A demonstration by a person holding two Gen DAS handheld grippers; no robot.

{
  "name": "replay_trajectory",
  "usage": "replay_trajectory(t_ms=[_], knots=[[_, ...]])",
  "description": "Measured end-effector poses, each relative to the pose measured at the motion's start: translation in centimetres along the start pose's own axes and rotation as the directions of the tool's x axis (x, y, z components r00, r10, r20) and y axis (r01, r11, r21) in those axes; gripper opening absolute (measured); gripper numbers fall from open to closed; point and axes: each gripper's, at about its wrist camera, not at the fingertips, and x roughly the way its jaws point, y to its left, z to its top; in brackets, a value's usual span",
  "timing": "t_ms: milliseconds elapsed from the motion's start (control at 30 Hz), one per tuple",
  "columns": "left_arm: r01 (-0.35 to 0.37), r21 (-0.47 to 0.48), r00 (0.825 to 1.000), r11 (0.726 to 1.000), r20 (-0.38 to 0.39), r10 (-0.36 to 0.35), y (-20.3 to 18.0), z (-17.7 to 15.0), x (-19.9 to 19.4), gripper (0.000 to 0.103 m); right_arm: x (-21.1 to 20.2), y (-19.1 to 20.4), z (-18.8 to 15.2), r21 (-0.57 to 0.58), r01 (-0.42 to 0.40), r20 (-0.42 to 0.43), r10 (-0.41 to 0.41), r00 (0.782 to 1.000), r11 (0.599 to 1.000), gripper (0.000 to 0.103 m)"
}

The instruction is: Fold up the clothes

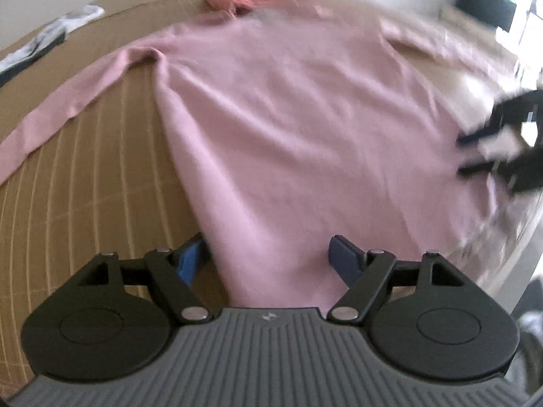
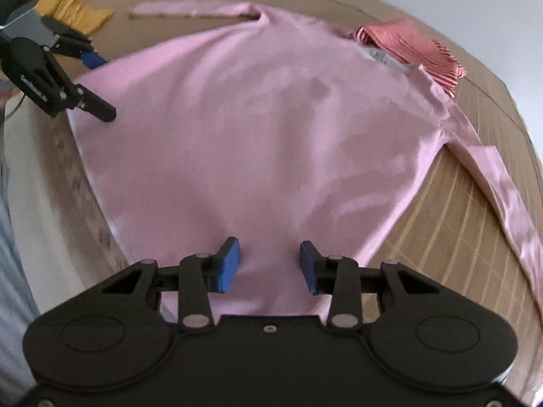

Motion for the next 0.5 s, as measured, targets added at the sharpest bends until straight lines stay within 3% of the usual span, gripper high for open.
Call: replay_trajectory(t_ms=[133, 333, 500], knots=[[0.108, 0.012, 0.993, 0.994, -0.050, -0.108, -1.6, 0.0, -0.4, 0.085, -0.5, -2.0, -1.7, 0.005, -0.028, -0.025, 0.029, 0.999, 1.000, 0.040], [0.184, 0.124, 0.981, 0.975, -0.091, -0.173, -4.2, -0.9, -1.1, 0.089, -1.7, -3.0, -4.5, 0.017, -0.029, -0.057, 0.030, 0.998, 0.999, 0.040], [0.193, 0.096, 0.981, 0.976, -0.045, -0.190, -2.0, -0.9, -2.5, 0.089, -3.6, -3.6, -3.9, 0.031, -0.052, 0.033, 0.051, 0.998, 0.998, 0.041]])
